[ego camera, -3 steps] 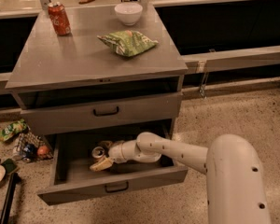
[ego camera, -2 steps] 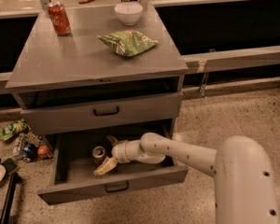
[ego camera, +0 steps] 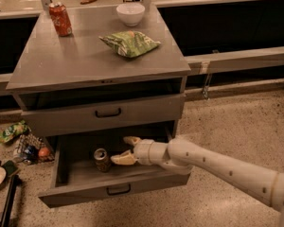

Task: Place orange can into middle drawer

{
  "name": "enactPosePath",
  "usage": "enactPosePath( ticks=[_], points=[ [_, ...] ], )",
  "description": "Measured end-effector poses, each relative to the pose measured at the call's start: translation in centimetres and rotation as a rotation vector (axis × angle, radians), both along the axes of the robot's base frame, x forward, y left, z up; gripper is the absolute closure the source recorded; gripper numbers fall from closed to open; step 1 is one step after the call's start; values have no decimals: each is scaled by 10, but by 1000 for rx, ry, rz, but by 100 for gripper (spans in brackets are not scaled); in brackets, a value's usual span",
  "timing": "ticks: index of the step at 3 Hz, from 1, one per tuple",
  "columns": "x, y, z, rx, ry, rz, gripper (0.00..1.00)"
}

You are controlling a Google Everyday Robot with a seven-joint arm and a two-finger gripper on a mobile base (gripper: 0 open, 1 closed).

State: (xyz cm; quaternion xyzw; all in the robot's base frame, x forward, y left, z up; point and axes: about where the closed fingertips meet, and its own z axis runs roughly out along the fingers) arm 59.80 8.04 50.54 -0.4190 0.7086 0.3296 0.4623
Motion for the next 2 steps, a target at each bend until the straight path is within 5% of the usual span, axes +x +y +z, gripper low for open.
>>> enactPosePath(
  ticks=[1, 2],
  points=[
    [-22, -37, 54, 3, -31, 16, 62],
    [-20, -31, 49, 4, -27, 15, 41]
  ],
)
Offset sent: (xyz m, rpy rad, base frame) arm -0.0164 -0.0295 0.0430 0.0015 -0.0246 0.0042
